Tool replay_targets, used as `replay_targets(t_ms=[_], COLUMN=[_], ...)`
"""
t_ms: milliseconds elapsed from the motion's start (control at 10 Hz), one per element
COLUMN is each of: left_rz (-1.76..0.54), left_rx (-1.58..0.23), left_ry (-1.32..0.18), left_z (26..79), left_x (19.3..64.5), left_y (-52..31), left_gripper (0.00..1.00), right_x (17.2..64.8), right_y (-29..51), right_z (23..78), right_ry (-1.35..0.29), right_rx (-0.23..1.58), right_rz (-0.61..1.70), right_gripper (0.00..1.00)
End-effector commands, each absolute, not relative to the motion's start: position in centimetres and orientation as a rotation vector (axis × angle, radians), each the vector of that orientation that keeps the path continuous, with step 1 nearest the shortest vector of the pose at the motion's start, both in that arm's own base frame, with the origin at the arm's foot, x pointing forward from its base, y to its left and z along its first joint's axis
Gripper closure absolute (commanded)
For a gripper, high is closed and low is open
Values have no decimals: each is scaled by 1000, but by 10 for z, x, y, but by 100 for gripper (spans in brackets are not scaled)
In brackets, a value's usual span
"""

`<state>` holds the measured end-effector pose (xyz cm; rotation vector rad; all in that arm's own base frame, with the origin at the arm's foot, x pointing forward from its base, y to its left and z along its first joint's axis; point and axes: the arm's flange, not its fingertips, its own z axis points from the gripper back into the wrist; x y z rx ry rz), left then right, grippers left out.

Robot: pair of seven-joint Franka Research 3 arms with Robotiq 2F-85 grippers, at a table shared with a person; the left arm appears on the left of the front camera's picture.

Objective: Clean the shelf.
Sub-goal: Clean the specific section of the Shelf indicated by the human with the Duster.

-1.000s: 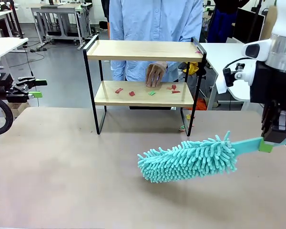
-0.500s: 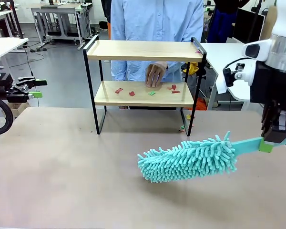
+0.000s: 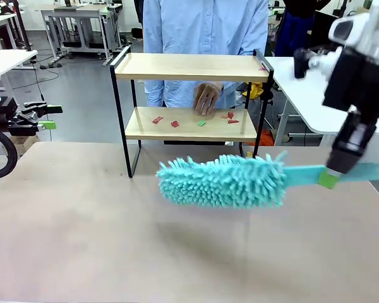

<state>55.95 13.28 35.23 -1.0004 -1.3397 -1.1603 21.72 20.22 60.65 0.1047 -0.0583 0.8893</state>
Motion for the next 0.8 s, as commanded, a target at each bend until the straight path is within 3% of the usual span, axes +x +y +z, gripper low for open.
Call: replay_targets(t_ms=[0,400,700], left_rz=[-1167,-1167,-1167], left_rx=[-995,-995,-995], left_ry=[-1351,-1351,-1351], left_z=[355,355,355], left_x=[557,557,557], left_y=[132,132,132], left_gripper=[0,0,0], right_x=[202,215,202], right_y=[235,311,301], right_z=[615,611,606], right_ry=[-210,-329,-299], right_rx=[133,92,108], right_rz=[714,397,464], right_gripper=[87,87,87])
